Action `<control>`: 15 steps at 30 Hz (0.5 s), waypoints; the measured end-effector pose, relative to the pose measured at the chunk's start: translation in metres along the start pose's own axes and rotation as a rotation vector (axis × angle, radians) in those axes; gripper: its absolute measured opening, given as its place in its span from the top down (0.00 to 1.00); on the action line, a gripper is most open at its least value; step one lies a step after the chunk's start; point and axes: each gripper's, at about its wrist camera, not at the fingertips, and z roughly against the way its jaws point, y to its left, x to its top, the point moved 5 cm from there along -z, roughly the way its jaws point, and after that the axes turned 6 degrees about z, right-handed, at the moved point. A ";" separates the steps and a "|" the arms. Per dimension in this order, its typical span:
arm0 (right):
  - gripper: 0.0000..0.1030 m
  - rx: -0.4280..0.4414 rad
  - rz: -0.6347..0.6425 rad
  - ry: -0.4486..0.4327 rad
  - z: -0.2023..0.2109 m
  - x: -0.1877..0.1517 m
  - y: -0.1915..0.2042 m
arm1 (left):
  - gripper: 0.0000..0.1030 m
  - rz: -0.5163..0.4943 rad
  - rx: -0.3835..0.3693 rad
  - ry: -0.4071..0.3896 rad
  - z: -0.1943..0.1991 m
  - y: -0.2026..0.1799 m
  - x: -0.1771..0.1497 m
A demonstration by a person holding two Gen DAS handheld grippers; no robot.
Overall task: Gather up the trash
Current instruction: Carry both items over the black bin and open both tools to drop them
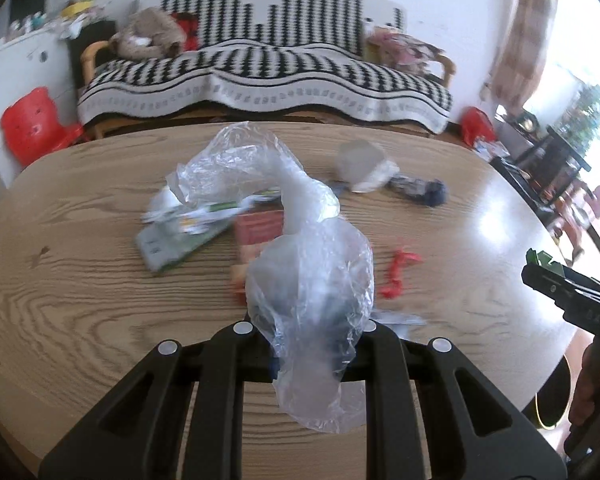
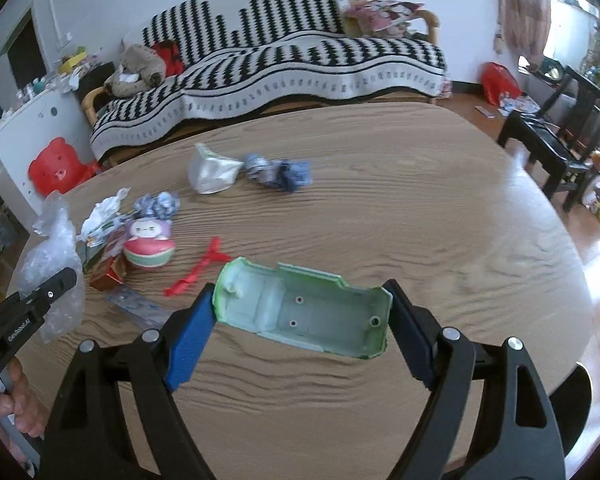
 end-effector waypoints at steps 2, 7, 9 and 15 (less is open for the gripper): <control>0.22 -0.022 -0.023 -0.005 0.010 -0.006 -0.021 | 0.84 -0.031 -0.026 0.004 -0.003 -0.024 -0.004; 0.23 -0.087 -0.097 -0.017 0.038 -0.028 -0.085 | 0.84 -0.093 -0.116 0.035 -0.012 -0.091 -0.021; 0.23 -0.111 -0.131 -0.019 0.049 -0.037 -0.111 | 0.84 -0.126 -0.148 0.037 -0.014 -0.121 -0.029; 0.23 -0.205 -0.262 -0.021 0.086 -0.084 -0.200 | 0.84 -0.253 -0.292 0.052 -0.017 -0.226 -0.068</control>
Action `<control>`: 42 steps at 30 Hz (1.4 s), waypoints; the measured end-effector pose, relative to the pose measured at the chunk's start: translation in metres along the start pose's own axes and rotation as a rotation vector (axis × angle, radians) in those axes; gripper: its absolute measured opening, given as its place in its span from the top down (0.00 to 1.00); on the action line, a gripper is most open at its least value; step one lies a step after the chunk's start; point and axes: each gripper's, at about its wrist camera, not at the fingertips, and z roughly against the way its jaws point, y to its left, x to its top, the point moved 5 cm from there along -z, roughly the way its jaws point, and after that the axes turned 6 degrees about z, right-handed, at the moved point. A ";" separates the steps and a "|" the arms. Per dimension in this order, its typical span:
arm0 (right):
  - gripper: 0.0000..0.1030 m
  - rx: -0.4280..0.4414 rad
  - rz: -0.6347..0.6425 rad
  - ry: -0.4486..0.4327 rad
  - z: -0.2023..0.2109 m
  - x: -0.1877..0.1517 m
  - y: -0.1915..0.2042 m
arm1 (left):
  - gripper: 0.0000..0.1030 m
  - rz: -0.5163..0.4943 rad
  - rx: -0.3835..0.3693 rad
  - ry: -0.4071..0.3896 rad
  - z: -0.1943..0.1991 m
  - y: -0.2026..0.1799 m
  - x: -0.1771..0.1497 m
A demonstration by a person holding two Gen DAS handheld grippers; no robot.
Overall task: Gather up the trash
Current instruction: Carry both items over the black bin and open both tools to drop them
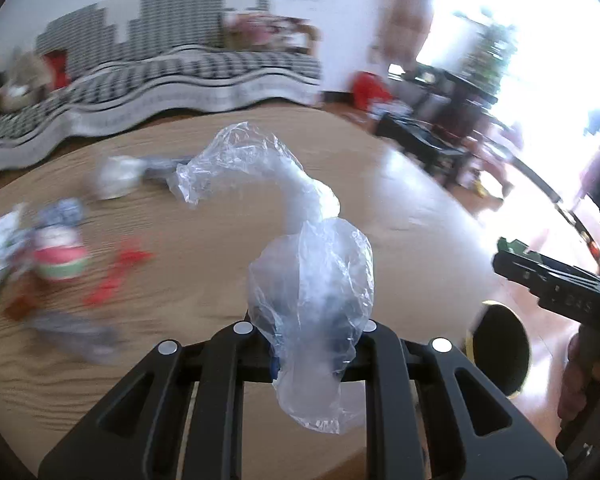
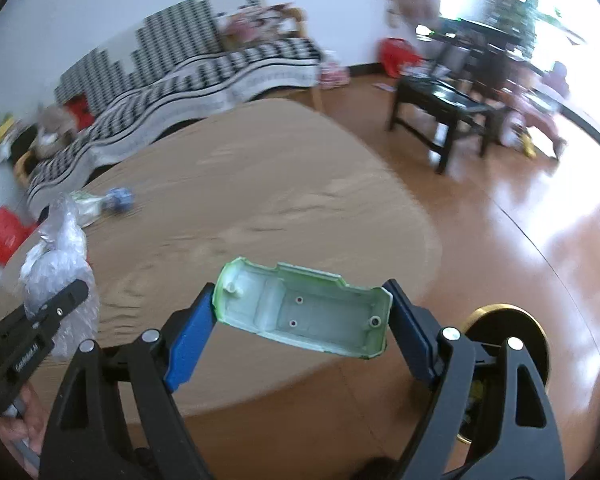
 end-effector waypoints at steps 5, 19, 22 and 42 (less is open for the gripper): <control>0.22 -0.075 -0.111 0.006 0.016 -0.024 -0.079 | 0.84 -0.086 -0.140 0.062 -0.031 -0.090 -0.028; 0.22 -0.160 -0.434 0.160 0.014 -0.121 -0.262 | 0.84 -0.287 -0.428 0.357 -0.121 -0.272 -0.126; 0.22 -0.158 -0.502 0.202 0.005 -0.135 -0.286 | 0.84 -0.307 -0.447 0.409 -0.138 -0.291 -0.143; 0.22 -0.174 -0.562 0.244 -0.009 -0.151 -0.307 | 0.48 -0.340 -0.443 0.452 -0.171 -0.321 -0.166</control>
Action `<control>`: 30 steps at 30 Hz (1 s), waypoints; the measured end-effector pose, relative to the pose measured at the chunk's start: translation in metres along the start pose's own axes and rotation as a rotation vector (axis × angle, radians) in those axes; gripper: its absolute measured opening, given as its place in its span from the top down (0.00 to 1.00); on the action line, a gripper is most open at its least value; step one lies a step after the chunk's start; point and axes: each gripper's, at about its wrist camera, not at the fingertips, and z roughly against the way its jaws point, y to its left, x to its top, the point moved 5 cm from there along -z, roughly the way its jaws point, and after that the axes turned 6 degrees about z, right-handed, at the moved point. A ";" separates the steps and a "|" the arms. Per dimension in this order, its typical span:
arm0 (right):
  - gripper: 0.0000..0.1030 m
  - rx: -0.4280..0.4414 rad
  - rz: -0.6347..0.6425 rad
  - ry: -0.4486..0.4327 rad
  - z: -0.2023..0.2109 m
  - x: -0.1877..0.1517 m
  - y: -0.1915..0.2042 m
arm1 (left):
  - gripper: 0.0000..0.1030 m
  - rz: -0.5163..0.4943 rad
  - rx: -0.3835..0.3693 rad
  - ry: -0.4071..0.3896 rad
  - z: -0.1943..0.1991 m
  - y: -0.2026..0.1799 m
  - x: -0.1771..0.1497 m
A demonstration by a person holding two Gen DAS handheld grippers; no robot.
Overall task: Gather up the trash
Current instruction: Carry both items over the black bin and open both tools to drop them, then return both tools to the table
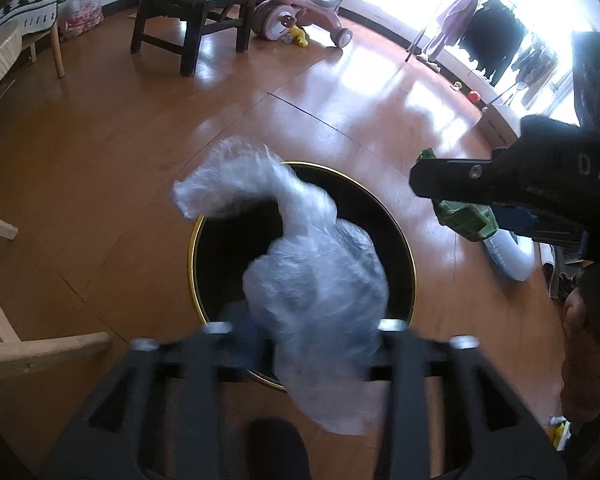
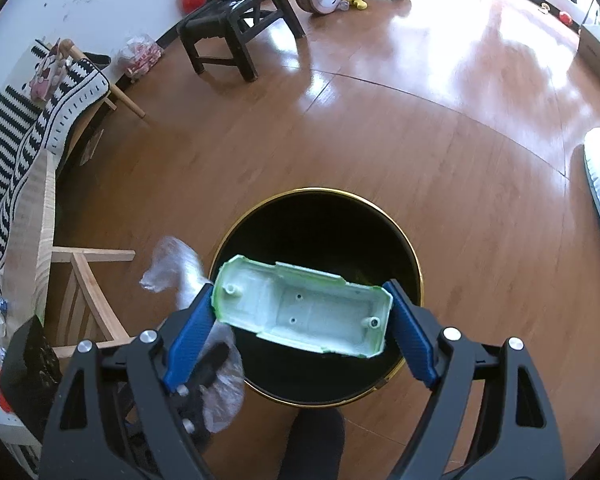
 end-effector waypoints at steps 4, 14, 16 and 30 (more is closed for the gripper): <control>0.20 0.004 -0.019 -0.010 0.003 0.004 0.001 | 0.32 0.003 0.000 -0.026 0.005 0.002 0.003; 0.10 0.005 0.045 -0.106 0.041 0.013 0.047 | 0.11 0.014 0.039 -0.084 0.062 0.009 0.005; 0.08 0.030 0.074 -0.158 0.062 0.016 0.072 | 0.10 0.002 0.056 -0.115 0.091 0.011 0.006; 0.07 0.258 0.395 -0.282 0.121 -0.023 0.331 | 0.06 0.231 0.325 -0.403 0.323 0.197 -0.035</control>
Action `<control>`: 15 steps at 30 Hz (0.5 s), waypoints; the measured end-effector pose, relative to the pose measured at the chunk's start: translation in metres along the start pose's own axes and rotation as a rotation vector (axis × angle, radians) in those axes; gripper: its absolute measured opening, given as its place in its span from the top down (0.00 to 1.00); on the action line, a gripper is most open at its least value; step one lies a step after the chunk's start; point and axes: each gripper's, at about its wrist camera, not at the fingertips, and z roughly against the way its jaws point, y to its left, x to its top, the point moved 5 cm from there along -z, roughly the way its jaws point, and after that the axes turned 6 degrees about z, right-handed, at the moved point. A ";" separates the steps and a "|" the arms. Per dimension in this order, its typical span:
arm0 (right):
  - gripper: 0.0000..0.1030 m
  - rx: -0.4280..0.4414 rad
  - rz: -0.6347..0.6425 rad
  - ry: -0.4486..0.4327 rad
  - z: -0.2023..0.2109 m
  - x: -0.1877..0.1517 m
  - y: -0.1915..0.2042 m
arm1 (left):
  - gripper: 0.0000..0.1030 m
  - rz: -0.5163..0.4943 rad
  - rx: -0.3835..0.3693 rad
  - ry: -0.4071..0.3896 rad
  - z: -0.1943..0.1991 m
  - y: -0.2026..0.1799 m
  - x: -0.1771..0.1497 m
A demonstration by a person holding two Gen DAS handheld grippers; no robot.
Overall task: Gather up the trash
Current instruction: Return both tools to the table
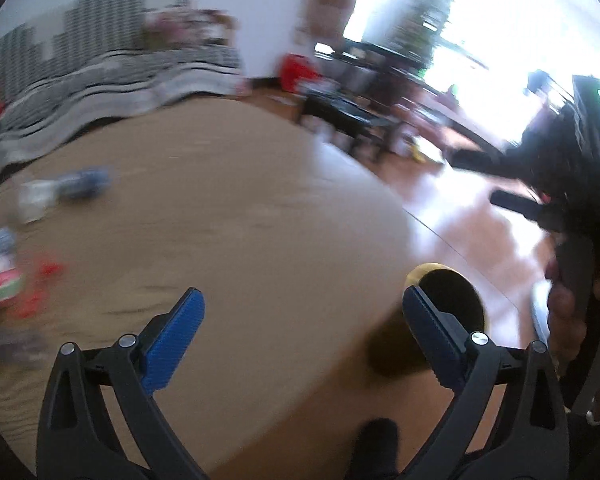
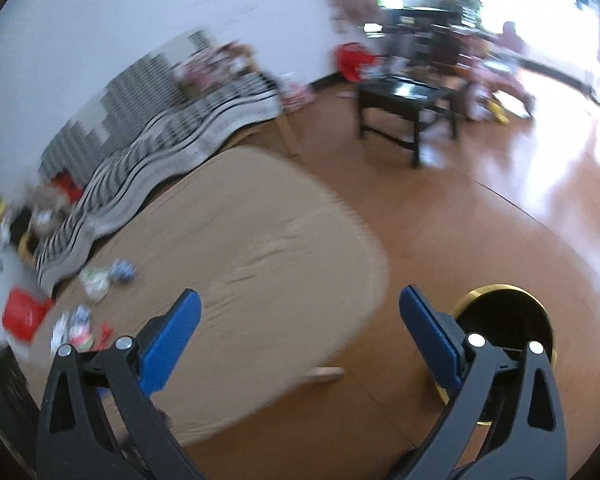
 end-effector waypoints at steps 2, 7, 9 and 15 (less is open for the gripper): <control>0.07 0.042 0.085 0.018 -0.015 0.001 0.051 | 0.06 0.049 0.054 -0.036 0.018 0.038 0.005; 0.07 0.136 0.255 0.051 -0.040 -0.005 0.155 | 0.06 0.187 0.197 -0.116 0.069 0.142 0.011; 0.07 0.187 0.313 0.064 -0.047 -0.014 0.196 | 0.06 0.245 0.237 -0.134 0.090 0.175 0.008; 0.07 0.303 0.436 0.104 -0.064 -0.035 0.285 | 0.06 0.297 0.367 -0.157 0.132 0.255 -0.008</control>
